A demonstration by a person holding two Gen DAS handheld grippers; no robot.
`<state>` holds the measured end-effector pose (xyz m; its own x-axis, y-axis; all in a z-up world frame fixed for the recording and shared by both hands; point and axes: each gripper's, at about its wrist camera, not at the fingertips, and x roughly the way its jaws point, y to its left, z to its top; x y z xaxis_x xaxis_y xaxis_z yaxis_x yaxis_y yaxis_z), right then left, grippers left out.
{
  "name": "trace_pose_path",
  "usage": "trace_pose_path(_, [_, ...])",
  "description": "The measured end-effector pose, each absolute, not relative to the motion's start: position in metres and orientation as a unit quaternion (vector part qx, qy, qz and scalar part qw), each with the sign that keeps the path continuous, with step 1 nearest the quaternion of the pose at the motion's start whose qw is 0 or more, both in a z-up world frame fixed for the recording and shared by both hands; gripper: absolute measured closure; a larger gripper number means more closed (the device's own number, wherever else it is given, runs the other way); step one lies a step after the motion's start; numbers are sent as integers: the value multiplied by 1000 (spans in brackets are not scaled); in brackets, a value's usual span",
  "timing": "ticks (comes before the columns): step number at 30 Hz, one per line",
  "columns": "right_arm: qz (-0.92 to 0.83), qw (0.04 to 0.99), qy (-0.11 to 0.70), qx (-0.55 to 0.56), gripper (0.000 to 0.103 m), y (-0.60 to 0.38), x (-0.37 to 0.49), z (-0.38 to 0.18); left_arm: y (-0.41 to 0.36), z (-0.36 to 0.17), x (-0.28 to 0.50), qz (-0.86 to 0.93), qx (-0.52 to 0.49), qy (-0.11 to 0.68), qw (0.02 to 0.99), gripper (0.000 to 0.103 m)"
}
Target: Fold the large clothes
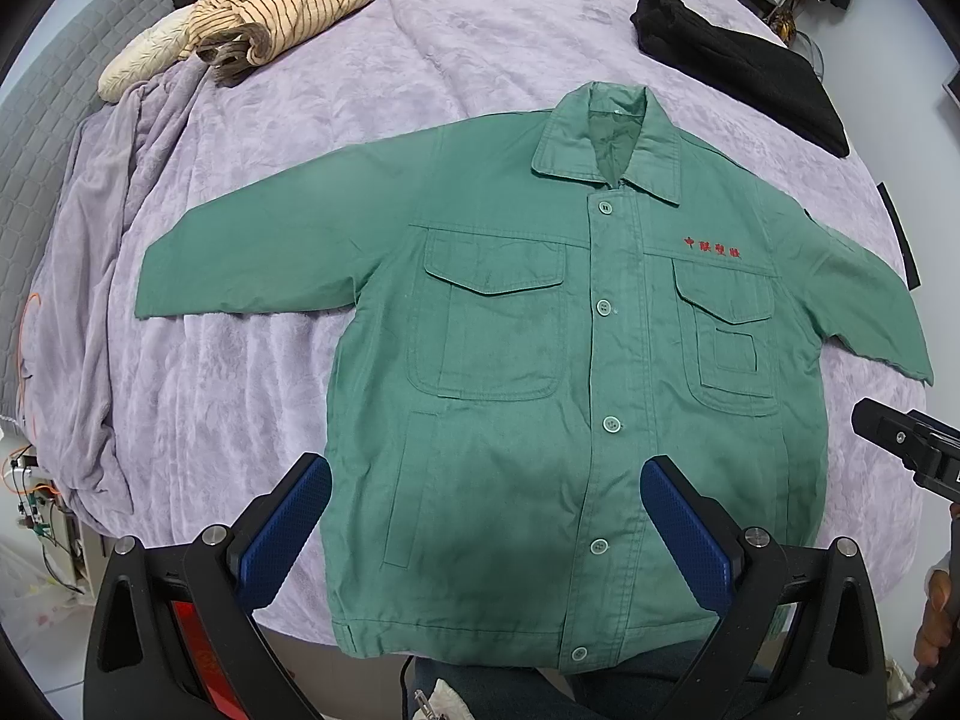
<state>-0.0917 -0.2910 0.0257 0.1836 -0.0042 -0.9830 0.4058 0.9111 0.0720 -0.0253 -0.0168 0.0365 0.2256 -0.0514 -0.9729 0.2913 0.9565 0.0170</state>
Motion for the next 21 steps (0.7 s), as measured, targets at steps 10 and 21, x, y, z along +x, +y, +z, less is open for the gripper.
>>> trace_pose_path(10, [-138, 751, 625, 162, 0, -291, -92, 25, -17, 37, -25, -111, 98, 613, 776, 0])
trace_pose_path(21, [-138, 749, 627, 162, 0, -290, -92, 23, -20, 32, -28, -113, 97, 615, 774, 0])
